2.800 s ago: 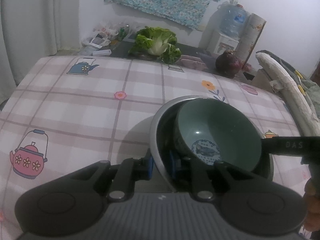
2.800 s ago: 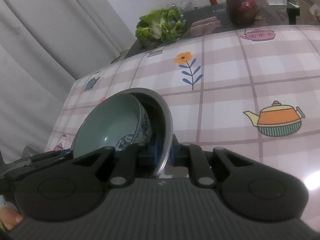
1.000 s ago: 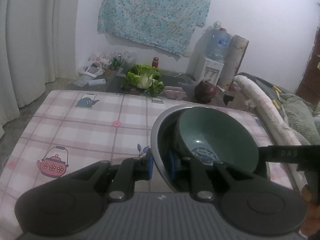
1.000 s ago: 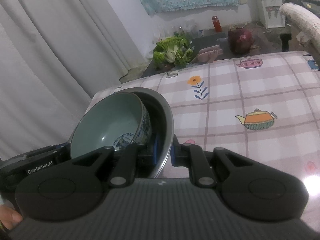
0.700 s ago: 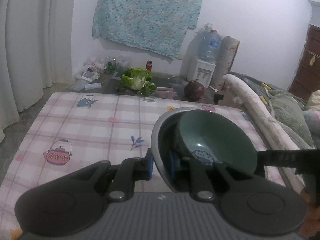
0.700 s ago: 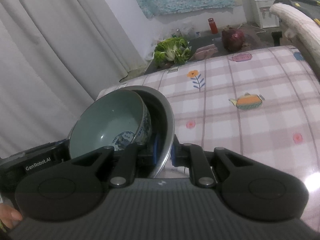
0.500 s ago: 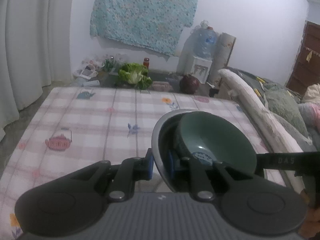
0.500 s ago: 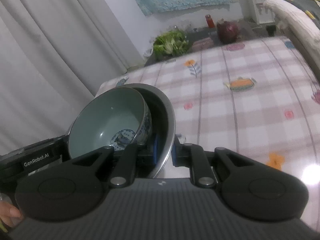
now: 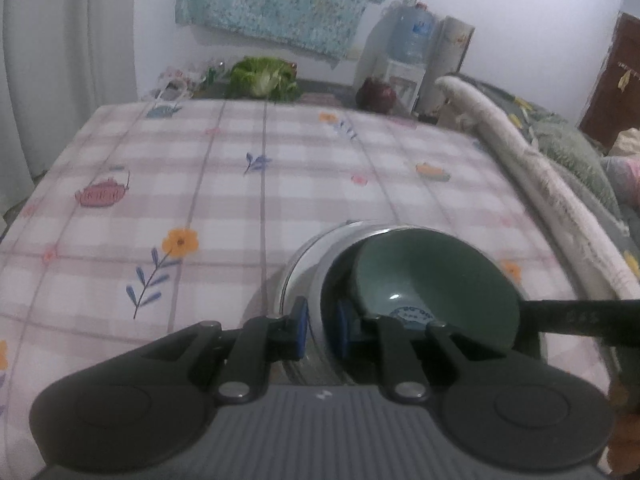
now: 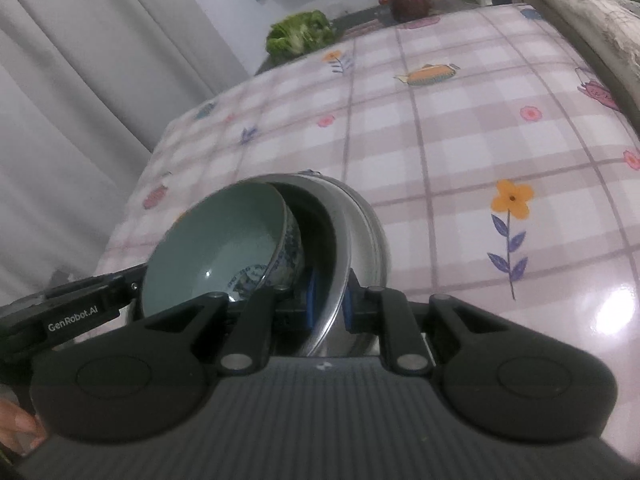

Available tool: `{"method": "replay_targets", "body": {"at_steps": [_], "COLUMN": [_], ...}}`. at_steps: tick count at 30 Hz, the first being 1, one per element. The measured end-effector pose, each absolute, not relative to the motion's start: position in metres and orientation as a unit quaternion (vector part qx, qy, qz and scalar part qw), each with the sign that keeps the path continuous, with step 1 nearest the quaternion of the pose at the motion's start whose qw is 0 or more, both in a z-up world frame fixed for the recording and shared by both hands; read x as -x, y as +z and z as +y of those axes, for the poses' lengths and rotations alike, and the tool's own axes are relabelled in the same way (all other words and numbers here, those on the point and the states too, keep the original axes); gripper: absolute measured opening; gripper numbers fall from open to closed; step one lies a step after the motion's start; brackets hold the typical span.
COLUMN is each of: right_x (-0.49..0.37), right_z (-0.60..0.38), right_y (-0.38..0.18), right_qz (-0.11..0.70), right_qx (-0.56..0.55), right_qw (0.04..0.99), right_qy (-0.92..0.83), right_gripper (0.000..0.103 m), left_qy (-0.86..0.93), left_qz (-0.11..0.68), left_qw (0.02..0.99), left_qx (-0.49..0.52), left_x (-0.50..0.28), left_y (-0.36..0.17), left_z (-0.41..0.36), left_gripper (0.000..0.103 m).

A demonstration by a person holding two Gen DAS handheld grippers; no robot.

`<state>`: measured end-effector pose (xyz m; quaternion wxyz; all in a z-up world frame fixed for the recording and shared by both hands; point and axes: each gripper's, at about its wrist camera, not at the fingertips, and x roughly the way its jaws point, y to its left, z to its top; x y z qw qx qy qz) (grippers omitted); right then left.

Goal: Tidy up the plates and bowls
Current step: 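Lift the steel bowl with the green bowl inside using both tools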

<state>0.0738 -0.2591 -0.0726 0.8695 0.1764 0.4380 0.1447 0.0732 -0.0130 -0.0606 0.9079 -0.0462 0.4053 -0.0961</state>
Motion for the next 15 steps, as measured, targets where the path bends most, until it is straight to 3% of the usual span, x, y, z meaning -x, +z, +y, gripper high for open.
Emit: {"method": "replay_targets", "body": {"at_steps": [9, 14, 15], "right_x": [-0.072, -0.067, -0.065], "right_z": [-0.251, -0.261, -0.265], "right_y": [-0.074, -0.068, -0.065], "right_qz": [0.424, 0.402, 0.395], "right_qx": [-0.141, -0.161, -0.167], "right_qw": [0.884, 0.892, 0.895], "right_qy": [0.138, 0.13, 0.127], "right_gripper": [0.018, 0.024, 0.033], "left_qy": [-0.098, -0.095, -0.094], "left_qz": [0.382, 0.367, 0.368], "left_qw": [0.918, 0.924, 0.924], "left_qx": [0.037, 0.038, 0.041], "left_x": [-0.066, -0.061, -0.062], "left_y": [-0.053, -0.047, -0.046], "left_z": [-0.012, -0.008, -0.006], "left_gripper": [0.019, 0.035, 0.038]}}
